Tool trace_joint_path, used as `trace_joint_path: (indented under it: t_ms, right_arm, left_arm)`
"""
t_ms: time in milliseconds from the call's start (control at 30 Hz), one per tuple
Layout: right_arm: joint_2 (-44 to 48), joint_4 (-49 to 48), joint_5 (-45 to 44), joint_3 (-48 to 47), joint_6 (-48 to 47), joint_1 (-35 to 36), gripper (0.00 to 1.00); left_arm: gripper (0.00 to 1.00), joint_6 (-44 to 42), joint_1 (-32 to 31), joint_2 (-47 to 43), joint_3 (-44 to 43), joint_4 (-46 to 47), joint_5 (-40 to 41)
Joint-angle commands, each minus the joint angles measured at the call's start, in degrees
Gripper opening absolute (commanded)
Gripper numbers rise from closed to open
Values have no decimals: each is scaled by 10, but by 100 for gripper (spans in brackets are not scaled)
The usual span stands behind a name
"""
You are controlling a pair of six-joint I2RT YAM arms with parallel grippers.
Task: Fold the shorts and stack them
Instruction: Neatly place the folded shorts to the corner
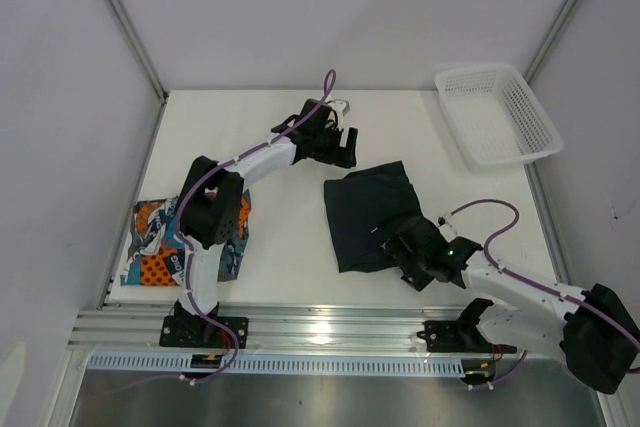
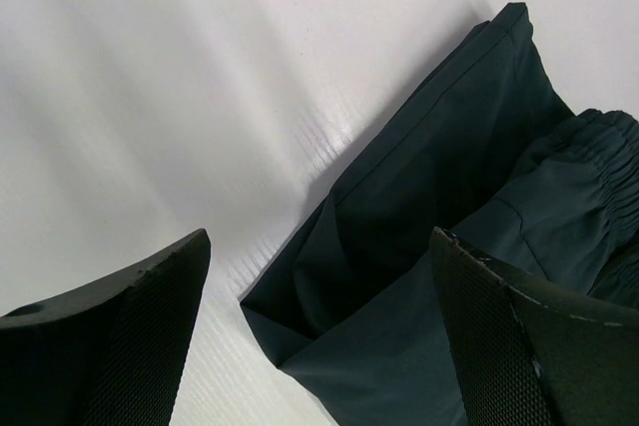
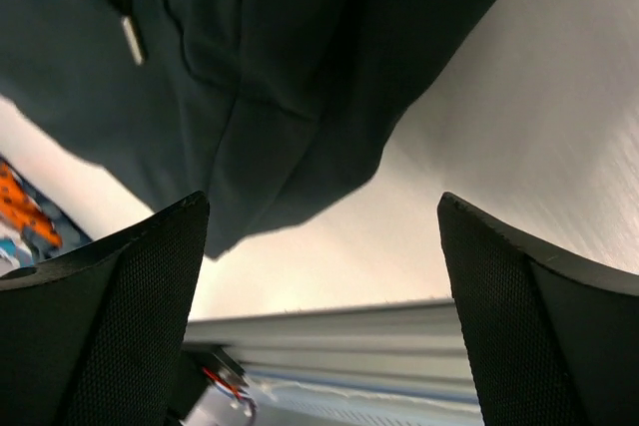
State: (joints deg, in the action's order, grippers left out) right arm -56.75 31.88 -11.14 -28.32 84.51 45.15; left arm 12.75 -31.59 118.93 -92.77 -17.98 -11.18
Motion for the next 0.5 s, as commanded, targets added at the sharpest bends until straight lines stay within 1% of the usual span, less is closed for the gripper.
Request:
trace_joint_path:
  t_ms: [0, 167, 267, 300, 367, 400, 433, 467]
  right_arm:
    - [-41, -55, -43, -10, 69, -5, 95]
    - [-82, -103, -37, -12, 68, -28, 92]
    - [-114, -114, -22, -21, 41, -58, 84]
    - [-120, -110, -21, -27, 33, -66, 73]
    - [-130, -99, -20, -33, -10, -96, 63]
    - [-132, -93, -18, -38, -29, -109, 51]
    - [-130, -91, -11, -39, -79, -143, 45]
    - [-129, -92, 13, -38, -111, -166, 30]
  left_arm:
    - [92, -21, -1, -11, -21, -7, -5]
    - [92, -27, -1, -18, -20, -14, 4]
    - [92, -30, -1, -22, -19, -17, 9]
    - [92, -30, -1, -23, -20, -17, 10]
    - [92, -32, -1, -25, -19, -17, 12]
    - [92, -33, -1, -25, -18, -18, 12]
    - [92, -33, -1, -26, -17, -19, 13]
    - [92, -33, 0, -26, -13, -17, 14]
